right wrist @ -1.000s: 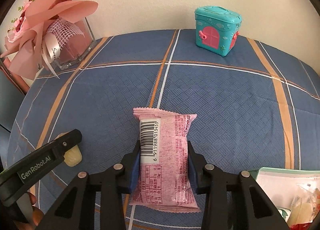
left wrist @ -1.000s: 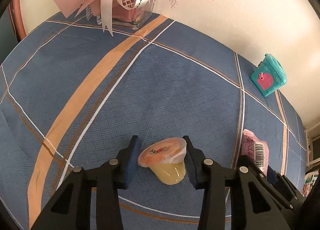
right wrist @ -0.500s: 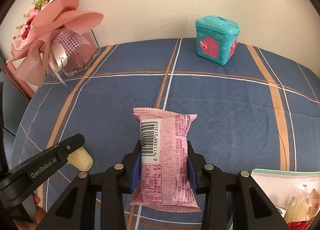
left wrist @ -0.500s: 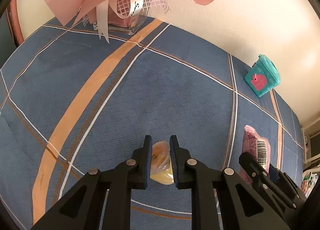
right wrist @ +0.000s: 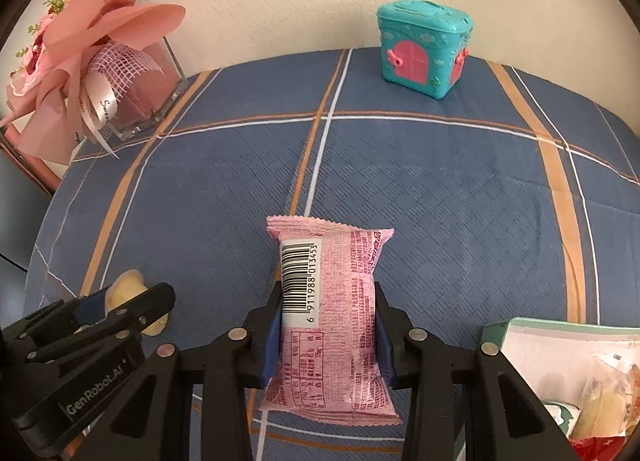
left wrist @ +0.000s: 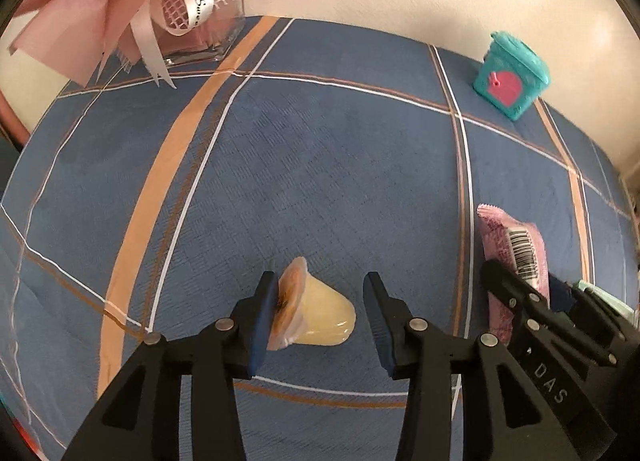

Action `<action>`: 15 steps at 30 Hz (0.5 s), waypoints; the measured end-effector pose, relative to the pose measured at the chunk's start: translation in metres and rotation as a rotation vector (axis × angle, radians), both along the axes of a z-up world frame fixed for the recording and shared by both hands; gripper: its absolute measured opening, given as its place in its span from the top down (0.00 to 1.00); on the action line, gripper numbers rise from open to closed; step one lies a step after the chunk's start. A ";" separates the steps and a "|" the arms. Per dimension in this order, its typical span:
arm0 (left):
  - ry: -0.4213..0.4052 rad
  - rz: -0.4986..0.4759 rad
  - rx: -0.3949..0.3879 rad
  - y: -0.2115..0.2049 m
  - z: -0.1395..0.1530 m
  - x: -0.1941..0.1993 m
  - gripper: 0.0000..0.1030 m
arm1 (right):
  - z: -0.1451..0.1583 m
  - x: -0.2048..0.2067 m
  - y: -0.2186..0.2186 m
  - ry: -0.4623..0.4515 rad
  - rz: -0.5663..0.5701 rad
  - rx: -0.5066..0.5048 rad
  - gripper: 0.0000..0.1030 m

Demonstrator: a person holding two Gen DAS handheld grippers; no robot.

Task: Organize snacks
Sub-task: 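Lift the pink bun and jelly cup and carry both over the white tray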

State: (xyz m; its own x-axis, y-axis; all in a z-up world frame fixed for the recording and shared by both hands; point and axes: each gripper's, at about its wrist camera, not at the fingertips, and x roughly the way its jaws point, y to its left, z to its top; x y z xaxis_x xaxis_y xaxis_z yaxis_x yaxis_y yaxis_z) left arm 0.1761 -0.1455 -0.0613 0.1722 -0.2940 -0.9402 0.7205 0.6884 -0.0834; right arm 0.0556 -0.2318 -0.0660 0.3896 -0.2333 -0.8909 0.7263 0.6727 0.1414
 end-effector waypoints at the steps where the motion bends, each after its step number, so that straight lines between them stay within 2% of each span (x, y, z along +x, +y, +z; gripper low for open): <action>1: 0.001 -0.005 0.005 0.000 0.000 -0.001 0.56 | 0.000 -0.001 0.000 0.004 -0.002 0.003 0.60; 7: -0.020 -0.069 0.070 -0.004 -0.001 -0.013 0.50 | 0.004 -0.006 0.000 0.011 -0.005 0.006 0.60; 13: -0.029 -0.084 0.112 0.000 -0.007 -0.020 0.50 | 0.011 -0.008 0.003 0.015 0.000 0.001 0.60; 15: -0.028 -0.082 0.109 0.004 -0.005 -0.022 0.55 | 0.013 -0.009 0.003 0.018 -0.001 0.002 0.60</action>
State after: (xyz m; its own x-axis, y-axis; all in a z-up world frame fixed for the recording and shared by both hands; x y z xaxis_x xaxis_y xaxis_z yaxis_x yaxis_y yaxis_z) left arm 0.1537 -0.1419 -0.0662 0.1782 -0.2049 -0.9624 0.7755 0.6313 0.0092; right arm 0.0468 -0.2287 -0.0526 0.3731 -0.2325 -0.8982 0.7296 0.6716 0.1293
